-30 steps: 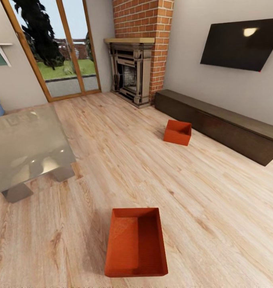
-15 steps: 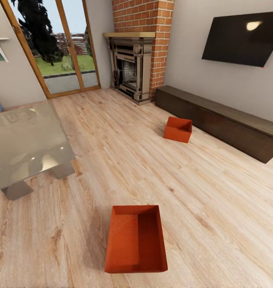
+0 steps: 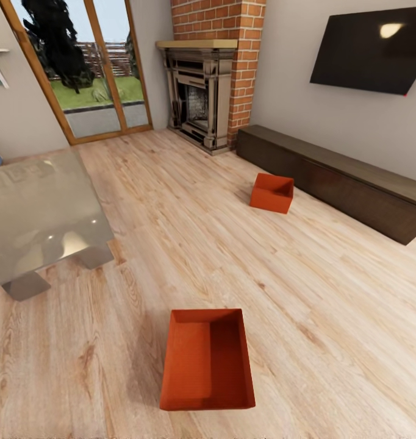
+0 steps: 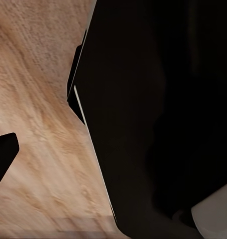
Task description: Move the two storage containers from the living room to the garage. In the garage, place one container on the floor and stack the other container on top of it (either order is fine).
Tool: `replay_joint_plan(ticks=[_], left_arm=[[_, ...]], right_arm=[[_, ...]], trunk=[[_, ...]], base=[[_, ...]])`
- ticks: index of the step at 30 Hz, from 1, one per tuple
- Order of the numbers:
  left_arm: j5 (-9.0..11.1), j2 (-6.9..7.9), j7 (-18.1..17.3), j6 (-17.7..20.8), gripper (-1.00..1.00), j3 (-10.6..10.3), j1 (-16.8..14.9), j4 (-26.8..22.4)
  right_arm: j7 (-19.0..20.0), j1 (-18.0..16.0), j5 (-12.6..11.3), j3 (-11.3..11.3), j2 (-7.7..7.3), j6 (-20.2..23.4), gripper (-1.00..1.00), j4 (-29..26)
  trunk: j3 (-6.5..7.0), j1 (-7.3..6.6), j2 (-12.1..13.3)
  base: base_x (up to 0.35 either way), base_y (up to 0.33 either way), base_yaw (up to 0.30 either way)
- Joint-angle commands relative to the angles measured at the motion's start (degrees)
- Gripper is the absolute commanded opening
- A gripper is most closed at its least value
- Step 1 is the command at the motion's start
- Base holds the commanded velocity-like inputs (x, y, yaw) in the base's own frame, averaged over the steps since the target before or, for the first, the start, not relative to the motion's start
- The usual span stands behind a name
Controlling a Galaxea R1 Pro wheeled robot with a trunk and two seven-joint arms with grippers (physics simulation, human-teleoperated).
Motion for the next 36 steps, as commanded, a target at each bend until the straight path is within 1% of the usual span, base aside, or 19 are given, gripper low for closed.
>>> replay_joint_plan(ticks=[1, 9, 18, 23, 32, 33, 35, 36], left_arm=[[0.1, -0.01, 0.0, 0.1, 1.0, 0.3, 0.0, 0.0], [0.0, -0.01, 0.0, 0.1, 1.0, 0.2, 0.0, 0.0], [0.0, -0.01, 0.0, 0.1, 1.0, 0.3, 0.0, 0.0], [0.0, -0.01, 0.0, 0.1, 1.0, 0.2, 0.0, 0.0], [-0.2, -0.01, 0.0, 0.1, 1.0, 0.0, 0.0, 0.0], [-0.3, 0.0, 0.0, 0.1, 1.0, -0.2, 0.0, 0.0], [-0.2, 0.04, 0.0, 0.1, 1.0, -0.1, 0.0, 0.0], [-0.2, 0.16, 0.0, 0.3, 1.0, 0.0, 0.0, -0.8]], right_arm=[[0.3, 0.0, -0.1, 0.1, -0.02, -0.4, 1.0, 0.2], [0.3, 0.0, 0.2, 0.1, -0.01, -0.4, 1.0, 0.2], [0.4, 0.0, 0.2, 0.1, -0.02, -0.4, 1.0, 0.1], [1.0, 0.0, -0.4, 0.0, -0.02, -0.4, 1.0, 0.1], [1.1, 0.0, -0.5, -0.1, -0.02, -0.4, 1.0, 0.2], [0.8, 0.0, 0.0, 0.2, -0.02, -0.2, 1.0, 0.1], [0.7, 0.0, 0.2, 0.6, -0.02, 0.1, 1.0, 0.1], [0.5, 0.0, 0.5, 1.6, -0.16, 0.5, 1.0, -0.3]], trunk=[[-0.13, 0.0, 0.0], [-0.63, 0.0, 0.0], [-0.66, 0.0, 0.0], [-0.66, 0.0, 0.0], [-0.66, 0.0, 0.0], [-0.66, 0.0, 0.0], [-0.66, 0.0, 0.0], [-0.66, 0.0, 0.0]], base=[[0.0, 0.0, 0.0], [0.0, 0.0, 0.0], [0.0, 0.0, 0.0], [0.0, 0.0, 0.0], [0.0, 0.0, 0.0], [0.0, 0.0, 0.0], [0.0, 0.0, 0.0], [0.0, 0.0, 0.0]])
